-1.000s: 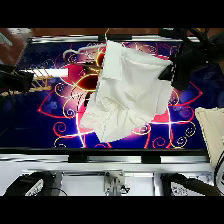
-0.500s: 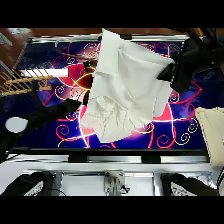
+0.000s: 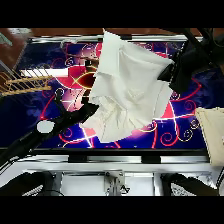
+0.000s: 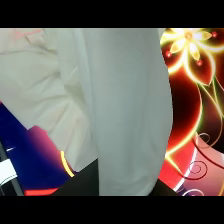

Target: Fold the shirts.

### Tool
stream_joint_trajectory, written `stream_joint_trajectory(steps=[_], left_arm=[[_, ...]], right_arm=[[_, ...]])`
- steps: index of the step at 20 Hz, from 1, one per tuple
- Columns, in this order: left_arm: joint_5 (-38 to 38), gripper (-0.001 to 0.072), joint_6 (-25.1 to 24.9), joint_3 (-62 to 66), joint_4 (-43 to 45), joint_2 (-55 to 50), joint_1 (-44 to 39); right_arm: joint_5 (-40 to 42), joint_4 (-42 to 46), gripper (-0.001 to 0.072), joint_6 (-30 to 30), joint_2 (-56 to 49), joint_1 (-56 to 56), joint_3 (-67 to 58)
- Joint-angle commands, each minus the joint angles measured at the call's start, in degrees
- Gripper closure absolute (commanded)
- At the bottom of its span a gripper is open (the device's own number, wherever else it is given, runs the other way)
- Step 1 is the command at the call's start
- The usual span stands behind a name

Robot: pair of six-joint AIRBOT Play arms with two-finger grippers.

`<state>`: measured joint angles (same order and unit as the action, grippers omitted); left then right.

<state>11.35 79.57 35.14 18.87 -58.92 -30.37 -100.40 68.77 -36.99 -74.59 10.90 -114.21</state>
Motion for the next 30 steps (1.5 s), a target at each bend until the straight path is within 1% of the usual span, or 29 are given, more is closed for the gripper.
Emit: stream_joint_trajectory(steps=[1,8,9,11,12,14,15,17,19,21,24,27,30], left_arm=[[-2.8,0.0054,0.2,3.0,-2.0,-2.6,-1.4],[-3.9,0.0054,0.2,12.5,-3.1,-13.5,-2.8],[-3.9,0.0092,0.2,13.3,-3.1,-14.3,-2.8],[-4.9,0.0484,0.2,13.9,-3.1,-14.6,-2.8],[-5.9,0.064,-0.7,13.9,-3.0,-14.1,-2.4],[-7.5,0.0644,-5.3,13.9,-2.8,-12.4,0.1],[-7.7,0.0644,-7.0,13.9,-2.8,-11.1,2.6],[-7.1,0.0644,-9.0,13.9,-2.8,-7.9,8.8],[-2.9,0.0644,-9.7,14.3,-2.8,-5.6,15.7],[2.2,0.0644,-9.7,16.0,-2.8,-5.2,21.5],[6.3,0.0644,-10.0,20.7,-2.8,-5.2,27.7],[9.7,0.0644,-12.1,25.0,-2.8,-5.7,30.6],[10.8,0.0644,-12.0,26.8,-2.9,-6.0,31.4]], right_arm=[[0.0,0.4,0.0629,-0.3,0.0,0.0,0.0],[0.0,0.4,0.0629,-0.7,0.0,0.0,0.0],[0.0,0.4,0.0629,-0.7,0.0,0.0,0.0],[0.0,0.8,0.0629,-0.9,0.0,0.0,0.0],[0.0,0.8,0.0629,-1.0,0.0,0.0,0.0],[0.0,0.8,0.0629,-1.8,0.1,0.0,0.0],[0.1,0.8,0.0629,-1.8,0.1,0.0,0.0],[0.3,0.8,0.0629,-1.8,0.0,-0.1,0.0],[0.7,0.2,0.0629,-1.8,0.0,-0.1,0.0],[1.2,-2.9,0.0629,-1.8,0.0,-0.1,0.0],[1.5,-5.3,0.0629,-1.7,0.0,-0.1,0.0],[1.6,-7.1,0.0629,0.0,0.0,-0.1,0.0],[1.0,-8.5,0.0629,0.0,0.0,-0.1,0.0]])
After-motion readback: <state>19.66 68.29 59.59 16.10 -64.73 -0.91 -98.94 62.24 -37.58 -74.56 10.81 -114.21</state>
